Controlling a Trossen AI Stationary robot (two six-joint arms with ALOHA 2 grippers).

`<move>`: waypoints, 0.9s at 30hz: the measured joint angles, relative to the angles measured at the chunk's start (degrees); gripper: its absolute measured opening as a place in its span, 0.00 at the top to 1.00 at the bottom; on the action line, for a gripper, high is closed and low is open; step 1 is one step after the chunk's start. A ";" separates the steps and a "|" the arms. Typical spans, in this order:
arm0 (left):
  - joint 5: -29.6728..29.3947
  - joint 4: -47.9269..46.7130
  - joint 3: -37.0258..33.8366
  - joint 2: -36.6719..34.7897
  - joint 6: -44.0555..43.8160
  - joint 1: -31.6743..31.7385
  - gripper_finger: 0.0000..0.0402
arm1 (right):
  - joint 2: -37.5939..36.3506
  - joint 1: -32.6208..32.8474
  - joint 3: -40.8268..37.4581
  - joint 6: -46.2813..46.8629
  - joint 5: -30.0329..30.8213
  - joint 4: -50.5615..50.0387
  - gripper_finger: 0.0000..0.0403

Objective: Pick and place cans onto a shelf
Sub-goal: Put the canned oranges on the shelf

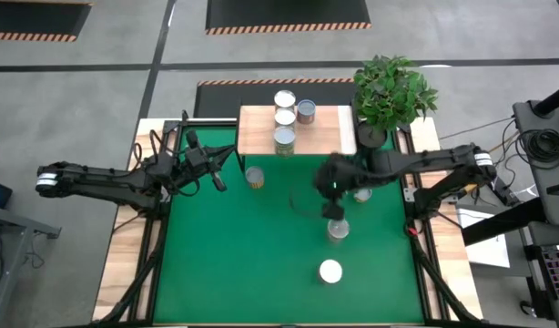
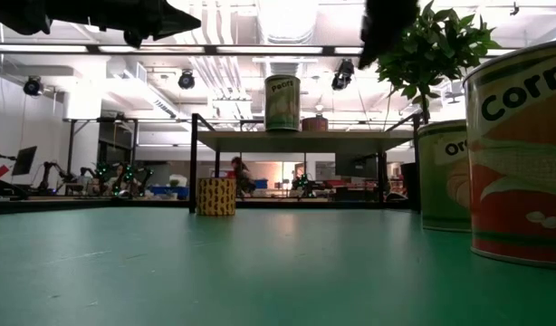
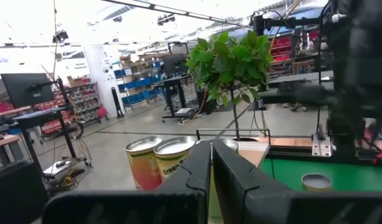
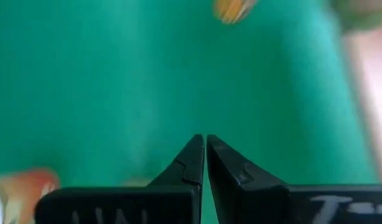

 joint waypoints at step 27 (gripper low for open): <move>4.94 -4.50 0.00 3.55 -21.64 -7.82 1.00 | -30.74 17.50 -40.88 12.46 4.13 16.83 0.98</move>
